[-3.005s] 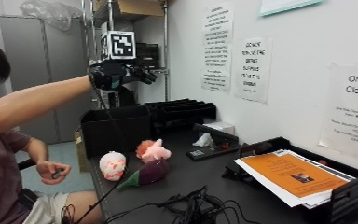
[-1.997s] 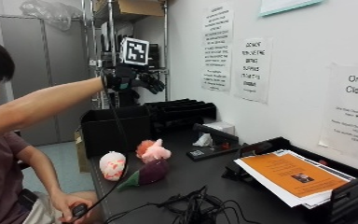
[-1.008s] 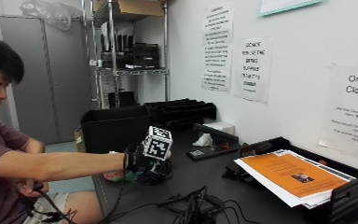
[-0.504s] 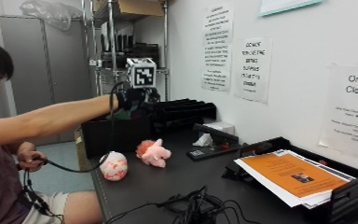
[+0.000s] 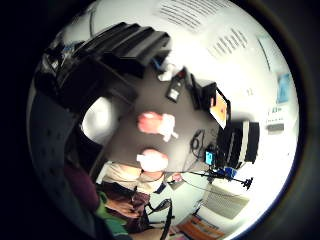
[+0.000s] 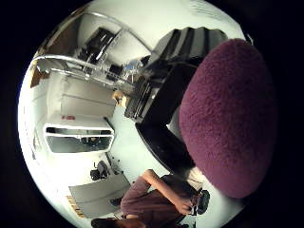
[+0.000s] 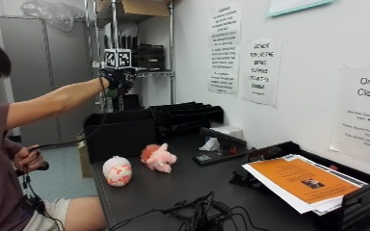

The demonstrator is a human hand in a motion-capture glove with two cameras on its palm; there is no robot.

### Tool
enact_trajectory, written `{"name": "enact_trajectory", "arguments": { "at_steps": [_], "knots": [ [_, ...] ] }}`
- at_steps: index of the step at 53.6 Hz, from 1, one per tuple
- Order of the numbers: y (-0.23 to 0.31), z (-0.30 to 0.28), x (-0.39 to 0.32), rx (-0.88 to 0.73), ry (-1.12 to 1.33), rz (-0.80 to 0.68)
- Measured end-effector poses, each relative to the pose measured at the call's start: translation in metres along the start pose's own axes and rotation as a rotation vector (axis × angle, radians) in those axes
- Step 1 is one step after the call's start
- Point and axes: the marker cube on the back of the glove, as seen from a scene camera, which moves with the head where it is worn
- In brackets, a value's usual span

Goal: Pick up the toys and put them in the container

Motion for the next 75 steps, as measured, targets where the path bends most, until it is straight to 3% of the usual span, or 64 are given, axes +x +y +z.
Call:
{"name": "enact_trajectory", "arguments": {
  "at_steps": [14,21,37,45,55,68,75],
  "knots": [
    [-0.022,0.053,-0.038,0.040,-0.034,-0.132],
    [-0.020,0.075,-0.034,-0.175,-0.070,-0.100],
    [0.008,0.046,0.034,-0.185,-0.003,-0.112],
    [0.017,0.031,0.089,-0.031,-0.036,0.061],
    [0.057,0.036,0.188,-0.021,-0.066,0.211],
    [0.075,0.083,0.244,-0.108,-0.057,0.268],
    [0.069,0.136,0.249,-0.262,-0.038,0.251]
  ]
}}
